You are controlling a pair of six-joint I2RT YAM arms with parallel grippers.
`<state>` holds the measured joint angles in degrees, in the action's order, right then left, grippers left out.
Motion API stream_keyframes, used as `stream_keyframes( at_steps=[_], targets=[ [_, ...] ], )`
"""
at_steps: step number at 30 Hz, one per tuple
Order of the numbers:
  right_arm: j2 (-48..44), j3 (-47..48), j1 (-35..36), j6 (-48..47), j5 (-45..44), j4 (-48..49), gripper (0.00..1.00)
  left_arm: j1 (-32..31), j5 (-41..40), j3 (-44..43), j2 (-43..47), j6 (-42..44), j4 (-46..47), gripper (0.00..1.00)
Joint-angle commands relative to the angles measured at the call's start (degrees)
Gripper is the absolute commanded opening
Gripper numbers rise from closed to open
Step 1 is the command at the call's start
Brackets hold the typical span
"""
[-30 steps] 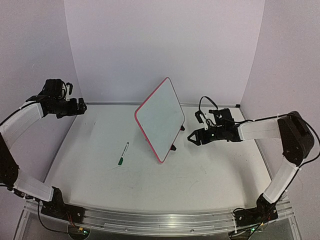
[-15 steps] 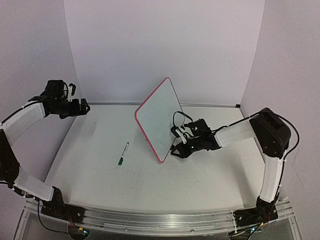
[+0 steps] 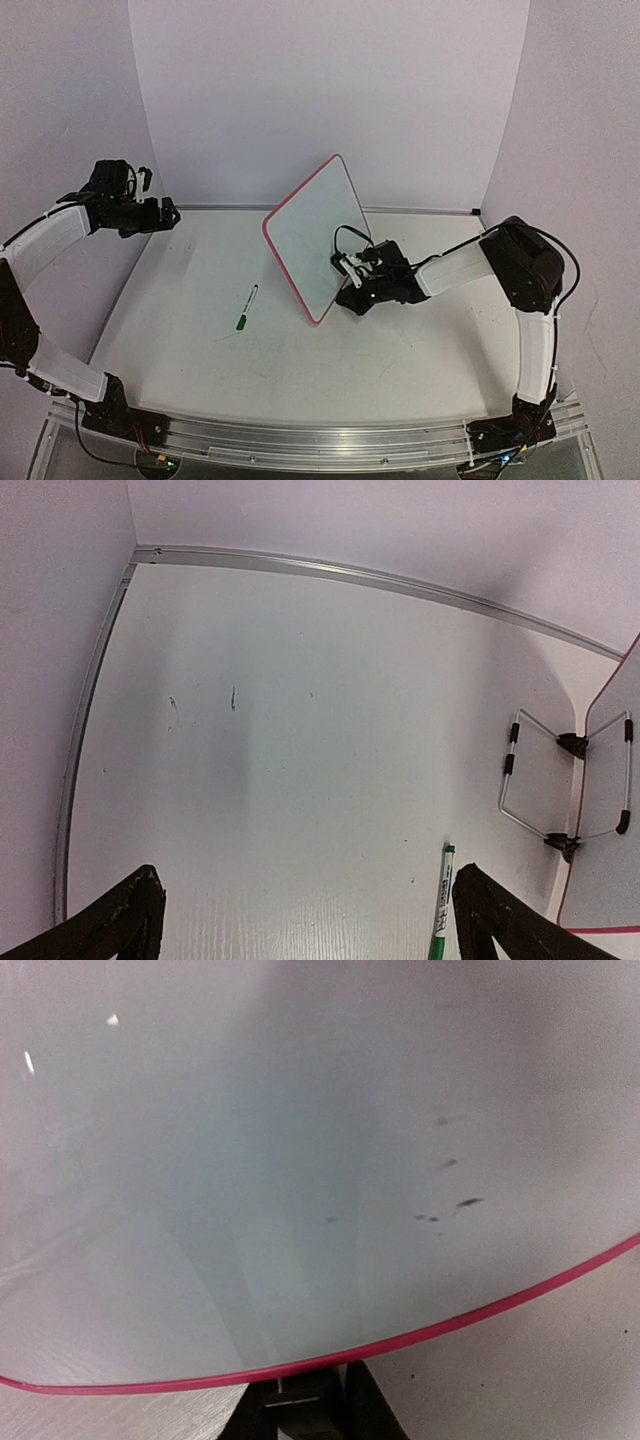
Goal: Write a sentence on the whiteboard
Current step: Pick up the whiteboard stand from the center of the board.
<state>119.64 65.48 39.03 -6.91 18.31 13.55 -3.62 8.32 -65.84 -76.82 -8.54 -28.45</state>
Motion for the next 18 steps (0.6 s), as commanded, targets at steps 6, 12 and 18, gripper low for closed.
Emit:
stream_keyframes(
  at_steps=[6,12,18],
  targets=[
    [0.8,-0.9,2.6,1.9,-8.0,4.5,0.0,0.3,-0.7,-0.3,0.2,0.8,0.7,0.99],
    [-1.7,-3.5,7.0,9.7,-21.9,5.8,0.0,0.3,-0.5,-0.3,-0.1,0.5,0.6,0.99],
    [-2.2,-2.5,10.5,22.3,-33.8,1.1,0.0,0.3,-0.4,-0.1,0.1,0.1,0.5,0.99]
  ],
)
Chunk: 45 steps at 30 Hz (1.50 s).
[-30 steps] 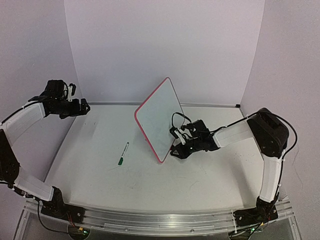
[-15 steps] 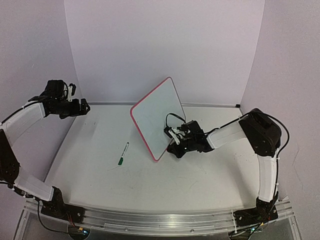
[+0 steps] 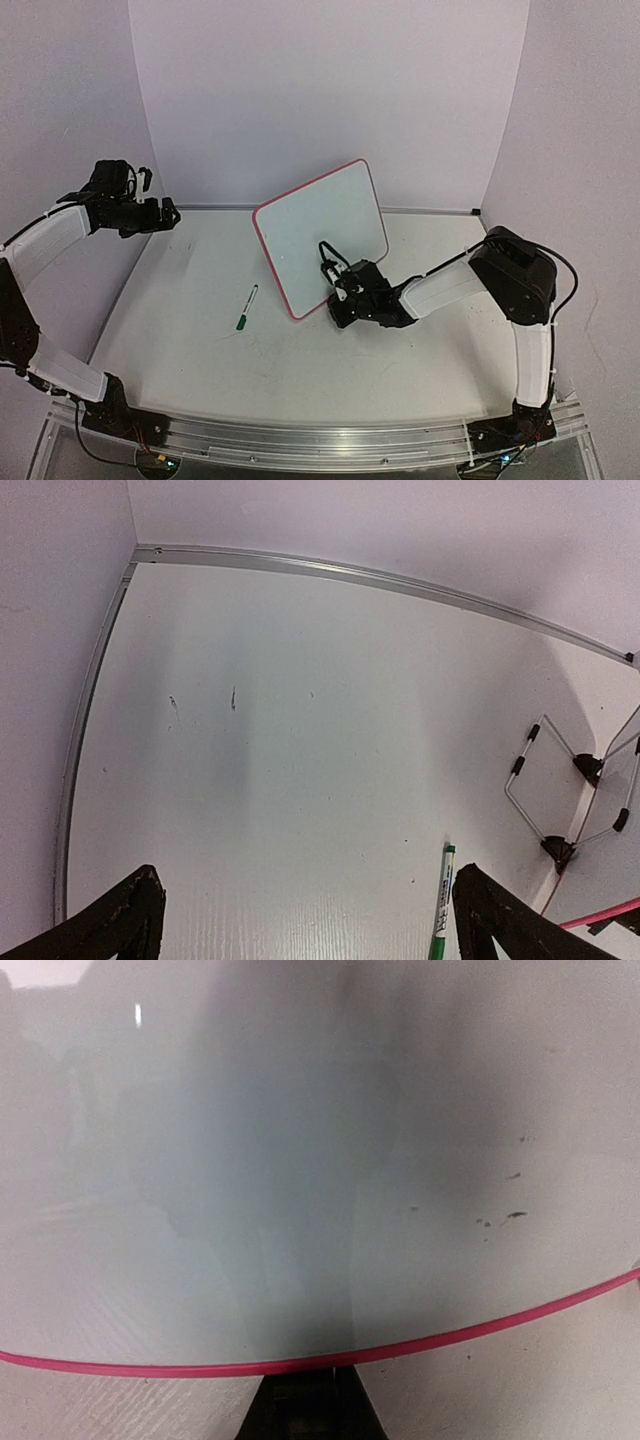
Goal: Write a sentence on the whiteboard
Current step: Pick up the whiteboard stand from the center of the board, then move the whiteboard stand to the center of the board.
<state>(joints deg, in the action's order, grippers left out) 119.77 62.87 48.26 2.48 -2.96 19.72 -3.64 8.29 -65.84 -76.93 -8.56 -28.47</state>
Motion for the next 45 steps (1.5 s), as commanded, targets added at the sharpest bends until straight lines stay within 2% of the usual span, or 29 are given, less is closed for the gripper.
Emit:
stream_keyframes(
  at_steps=[1,11,21,27,29,31,32,33,36,41,45],
  targets=[
    [-2.2,0.9,1.7,14.7,-14.3,-6.6,0.0,0.3,-0.3,-0.1,0.3,0.1,0.5,0.99],
    [1.1,9.0,5.0,33.7,-31.5,-23.7,0.0,0.2,0.7,0.3,1.5,-0.7,0.5,1.0],
    [3.9,15.0,5.1,53.6,-36.1,-37.4,0.0,-0.3,1.6,0.6,1.5,-1.6,0.4,0.99],
    [5.3,17.3,5.2,55.2,-36.1,-39.2,0.0,-1.5,1.2,0.8,1.3,-1.6,0.3,0.99],
    [4.7,17.2,5.2,54.4,-35.9,-39.2,0.2,-2.3,0.8,0.9,1.0,-1.4,0.2,0.99],
    [3.9,17.0,5.4,53.1,-35.7,-38.7,0.5,-3.3,0.1,0.8,0.5,-1.1,-0.1,0.99],
    [3.3,16.6,5.6,52.0,-35.6,-38.2,0.62,-3.7,-0.3,0.7,0.2,-1.0,-0.2,0.99],
    [2.7,16.1,5.9,50.8,-35.2,-37.4,0.68,-4.1,-0.8,0.7,0.0,-0.9,-0.4,0.99],
    [0.6,14.4,6.8,48.4,-33.6,-35.3,0.8,-4.8,-2.8,0.7,-0.4,-1.1,-0.8,0.99],
    [-5.0,8.0,8.7,47.8,-29.9,-32.2,0.88,-6.2,-5.6,0.0,-1.3,-3.9,-2.0,1.0],
    [-11.8,2.4,10.4,47.1,-29.2,-30.5,0.95,-10.0,-3.7,-0.3,-2.4,-7.0,-2.8,0.99]
  ],
)
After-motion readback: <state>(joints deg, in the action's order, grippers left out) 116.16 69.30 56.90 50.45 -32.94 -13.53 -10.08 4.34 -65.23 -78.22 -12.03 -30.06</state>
